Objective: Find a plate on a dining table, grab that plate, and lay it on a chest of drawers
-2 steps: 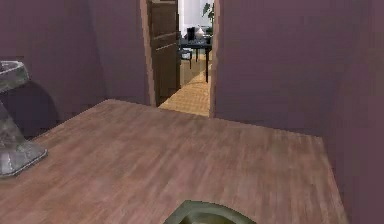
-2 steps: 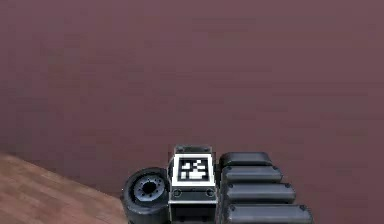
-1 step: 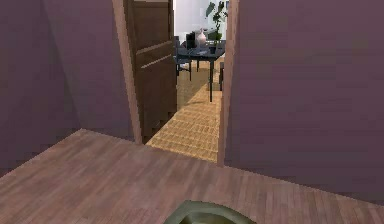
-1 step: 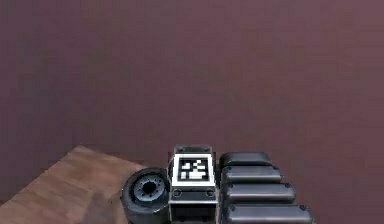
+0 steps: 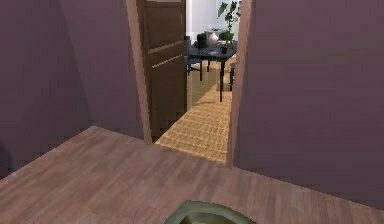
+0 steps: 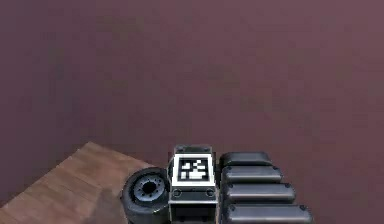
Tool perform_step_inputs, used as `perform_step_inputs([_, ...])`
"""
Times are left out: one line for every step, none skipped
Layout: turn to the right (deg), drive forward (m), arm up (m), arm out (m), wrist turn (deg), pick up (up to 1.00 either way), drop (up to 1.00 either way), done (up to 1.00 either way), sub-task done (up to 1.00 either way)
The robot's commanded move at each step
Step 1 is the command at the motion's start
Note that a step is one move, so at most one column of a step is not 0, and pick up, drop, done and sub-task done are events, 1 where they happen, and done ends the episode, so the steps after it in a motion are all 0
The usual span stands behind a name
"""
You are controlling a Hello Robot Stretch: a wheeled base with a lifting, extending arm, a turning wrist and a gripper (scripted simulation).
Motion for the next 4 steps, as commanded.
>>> perform_step_inputs([0.0, 1.00, 0.00, 0.00, 0.0, 0.00, 0.00, 0.00, 0.00])
perform_step_inputs([0.0, 0.60, 0.00, 0.00, 0.0, 0.00, 0.00, 0.00, 0.00])
perform_step_inputs([18.0, 0.00, 0.00, 0.00, 0.0, 0.00, 0.00, 0.00, 0.00])
perform_step_inputs([3.0, 0.00, 0.00, 0.00, 0.0, 0.00, 0.00, 0.00, 0.00])
